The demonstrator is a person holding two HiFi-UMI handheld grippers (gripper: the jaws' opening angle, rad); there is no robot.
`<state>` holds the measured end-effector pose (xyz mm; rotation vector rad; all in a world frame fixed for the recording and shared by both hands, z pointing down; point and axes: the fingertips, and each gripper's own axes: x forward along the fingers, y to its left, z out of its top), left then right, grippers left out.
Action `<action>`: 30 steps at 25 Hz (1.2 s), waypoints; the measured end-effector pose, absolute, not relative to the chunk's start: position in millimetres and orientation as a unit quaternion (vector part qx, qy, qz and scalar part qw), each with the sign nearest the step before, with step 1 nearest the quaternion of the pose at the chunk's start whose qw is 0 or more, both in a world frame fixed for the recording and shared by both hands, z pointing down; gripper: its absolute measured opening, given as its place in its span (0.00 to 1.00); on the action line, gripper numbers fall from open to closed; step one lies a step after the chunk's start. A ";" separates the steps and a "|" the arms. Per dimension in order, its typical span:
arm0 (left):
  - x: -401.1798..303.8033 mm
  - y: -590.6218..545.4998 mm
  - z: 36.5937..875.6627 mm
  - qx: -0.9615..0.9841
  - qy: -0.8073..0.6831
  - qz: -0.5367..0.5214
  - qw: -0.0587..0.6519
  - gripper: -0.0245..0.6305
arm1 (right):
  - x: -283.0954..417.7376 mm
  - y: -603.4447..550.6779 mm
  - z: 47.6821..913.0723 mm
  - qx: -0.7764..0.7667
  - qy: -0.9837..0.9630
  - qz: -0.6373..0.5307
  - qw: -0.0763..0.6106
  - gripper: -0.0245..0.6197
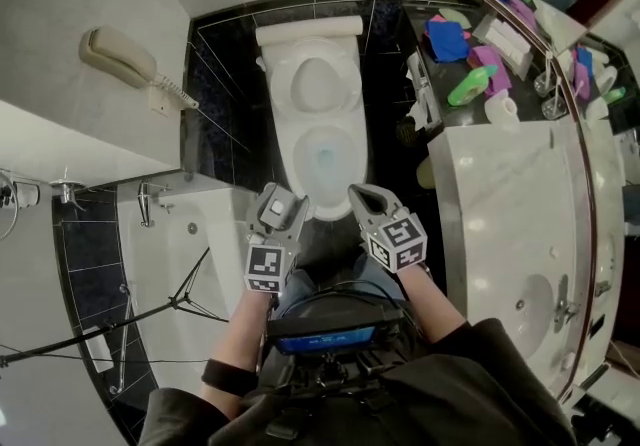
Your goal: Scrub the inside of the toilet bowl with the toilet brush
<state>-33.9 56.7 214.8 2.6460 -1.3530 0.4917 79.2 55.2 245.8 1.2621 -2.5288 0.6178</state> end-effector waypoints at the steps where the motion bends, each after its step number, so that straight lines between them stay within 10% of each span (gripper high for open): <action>1: -35.2 57.0 215.2 0.876 -0.449 0.165 0.063 0.41 | 77.2 54.7 245.4 0.431 -0.868 0.211 0.125 0.05; 30: -118.5 21.9 240.0 0.823 -0.539 0.166 0.069 0.41 | -15.4 34.8 250.9 0.328 -0.912 0.192 0.154 0.05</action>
